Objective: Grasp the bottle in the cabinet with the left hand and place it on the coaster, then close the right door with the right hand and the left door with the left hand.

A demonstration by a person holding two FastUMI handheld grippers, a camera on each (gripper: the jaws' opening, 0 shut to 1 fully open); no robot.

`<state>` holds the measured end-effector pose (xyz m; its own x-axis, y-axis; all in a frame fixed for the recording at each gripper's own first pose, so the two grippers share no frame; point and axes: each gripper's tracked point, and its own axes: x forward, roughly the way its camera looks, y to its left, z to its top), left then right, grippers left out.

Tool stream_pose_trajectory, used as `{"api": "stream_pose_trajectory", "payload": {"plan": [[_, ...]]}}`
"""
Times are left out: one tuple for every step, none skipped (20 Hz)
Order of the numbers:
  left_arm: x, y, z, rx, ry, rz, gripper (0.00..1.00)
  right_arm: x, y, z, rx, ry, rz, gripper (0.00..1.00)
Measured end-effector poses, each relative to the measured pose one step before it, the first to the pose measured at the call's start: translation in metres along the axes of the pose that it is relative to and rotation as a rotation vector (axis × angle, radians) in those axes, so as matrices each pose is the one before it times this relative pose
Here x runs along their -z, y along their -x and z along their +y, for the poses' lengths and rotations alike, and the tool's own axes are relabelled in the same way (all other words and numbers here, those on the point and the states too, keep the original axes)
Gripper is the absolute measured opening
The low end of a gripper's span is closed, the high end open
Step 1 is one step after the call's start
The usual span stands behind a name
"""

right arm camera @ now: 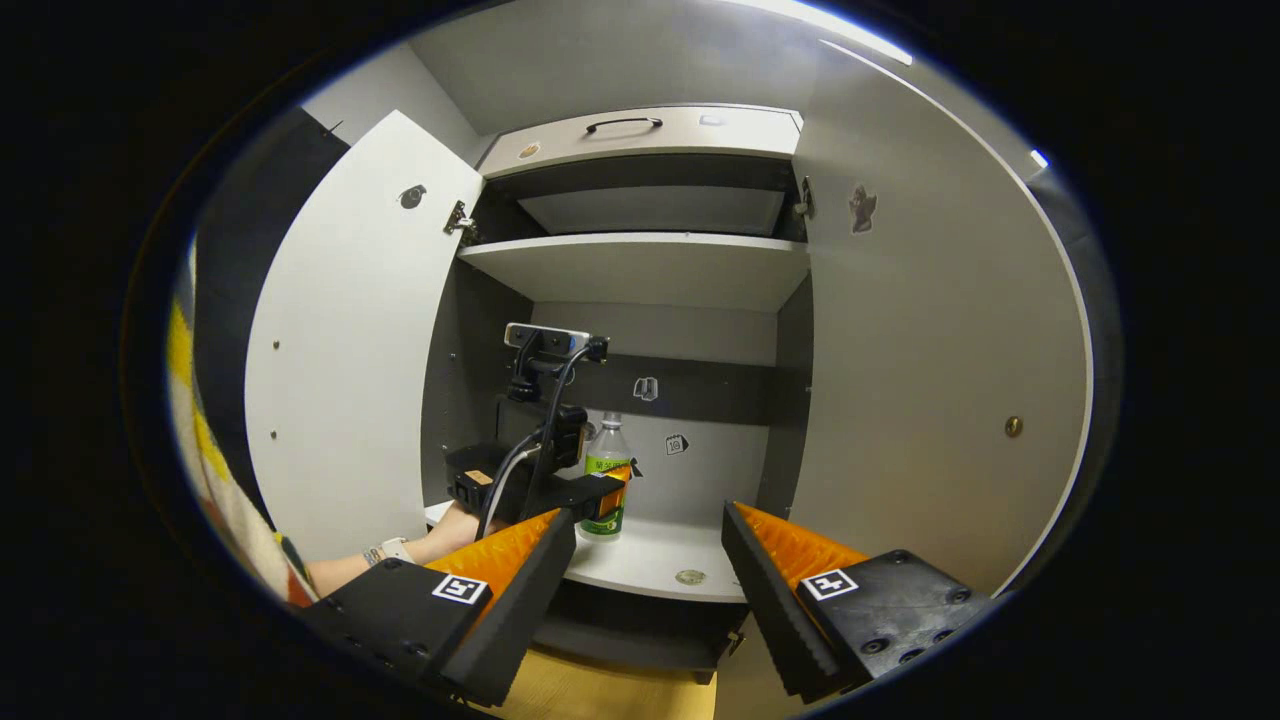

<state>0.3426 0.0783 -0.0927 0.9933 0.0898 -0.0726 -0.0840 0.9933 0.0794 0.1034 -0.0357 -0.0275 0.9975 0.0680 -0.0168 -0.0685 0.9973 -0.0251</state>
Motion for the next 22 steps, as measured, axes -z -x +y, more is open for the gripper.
{"api": "stream_pose_trajectory", "payload": {"plan": [[0.00164, -0.00499, 0.00071, 0.00542, 0.00387, 0.00305, 0.95, 0.00177, -0.0033, -0.00217, 0.00296, -0.00299, 0.00444, 0.98], [0.00131, -0.0039, 0.00052, 0.0034, -0.00008, 0.00608, 0.95, 0.00227, -0.00286, -0.00131, 0.00345, 0.00237, 0.0062, 0.98], [0.00219, -0.00452, -0.00065, 0.00426, -0.00126, 0.00655, 0.95, 0.00122, -0.00241, -0.00131, 0.00137, 0.00127, 0.00459, 0.98], [0.00198, -0.00368, -0.00047, 0.00458, -0.00189, 0.00681, 0.95, 0.00147, -0.00158, -0.00036, 0.00092, 0.00049, 0.004, 0.98], [0.00207, -0.00359, -0.00161, 0.00539, -0.00203, 0.00874, 0.95, 0.00025, -0.00128, -0.00151, 0.00243, 0.00091, 0.00143, 0.98], [0.00194, -0.00033, -0.00186, 0.00521, 0.00139, 0.00421, 0.94, 0.00042, -0.00174, -0.00157, 0.00371, 0.00142, 0.00125, 0.98], [-0.00009, 0.00084, -0.00238, 0.01204, 0.01172, -0.00451, 0.91, 0.00083, -0.00028, -0.00118, 0.00374, 0.00106, 0.00317, 0.98], [-0.00133, 0.00082, -0.00391, 0.0233, 0.0201, -0.00088, 0.8, 0.00091, -0.00021, -0.00076, 0.00391, 0.00106, 0.00191, 0.98], [-0.00127, 0.00209, -0.00615, 0.0222, 0.01989, -0.00436, 0.8, 0.00068, 0.0003, -0.00068, 0.00405, -0.00002, 0.00174, 0.98], [-0.00347, 0.00392, -0.0033, 0.01002, 0.01465, -0.00899, 0.79, 0.00033, 0.00102, -0.00034, 0.0038, 0.00037, -0.00231, 0.98], [-0.00625, 0.00559, -0.00063, 0.00296, 0.00598, -0.01735, 0.79, 0.00004, 0.00169, -0.00106, 0.00537, 0.00138, -0.00264, 0.98], [-0.00452, 0.00314, 0.00192, -0.00196, -0.00009, -0.01728, 0.79, -0.00088, 0.00195, 0.0004, 0.00376, 0.00001, -0.00473, 0.98], [-0.00525, 0.00636, -0.00089, 0.00311, -0.00101, -0.00921, 0.8, -0.00045, 0.00238, 0.00043, 0.00343, -0.00259, -0.00209, 0.98], [-0.00446, 0.01092, -0.00301, 0.00703, 0.00132, -0.00766, 0.79, 0.00015, 0.00201, 0.0016, 0.00086, -0.00484, -0.00034, 0.98], [-0.00362, 0.01078, -0.00317, 0.00926, 0.00442, -0.00249, 0.79, 0.00015, 0.00371, 0.00132, 0.00172, -0.00442, -0.00091, 0.98], [-0.00212, 0.00959, -0.00219, 0.01003, 0.005, 0.00203, 0.8, -0.0007, 0.00409, 0.00209, 0.00228, -0.00201, -0.00143, 0.98], [-0.00195, 0.0111, -0.00379, 0.01013, 0.00274, 0.00534, 0.8, -0.00073, 0.00515, 0.00157, 0.00333, 0.00244, -0.00132, 0.98], [-0.00202, 0.01223, -0.00173, 0.00515, 0.00232, 0.00091, 0.79, -0.00121, 0.00464, 0.00103, 0.00565, 0.00483, -0.00406, 0.98], [-0.00366, 0.01415, -0.00275, 0.00237, 0.00066, -0.00248, 0.79, -0.00169, 0.00556, 0.00113, 0.00508, 0.00286, -0.0031, 0.98], [-0.00211, 0.01524, -0.00364, 0.00796, -0.00333, -0.00299, 0.8, -0.00058, 0.00562, 0.00168, 0.00286, 0.0004, -0.00158, 0.98], [-0.00245, 0.01758, -0.00479, 0.00903, -0.00909, -0.00291, 0.8, 0.00014, 0.00583, 0.00103, 0.00452, 0.00308, 0.00049, 0.98], [-0.00098, 0.0178, -0.00341, 0.00528, -0.01303, -0.00156, 0.78, 0.00106, 0.00683, 0.00019, 0.00994, 0.00799, 0.00065, 0.98]]}}
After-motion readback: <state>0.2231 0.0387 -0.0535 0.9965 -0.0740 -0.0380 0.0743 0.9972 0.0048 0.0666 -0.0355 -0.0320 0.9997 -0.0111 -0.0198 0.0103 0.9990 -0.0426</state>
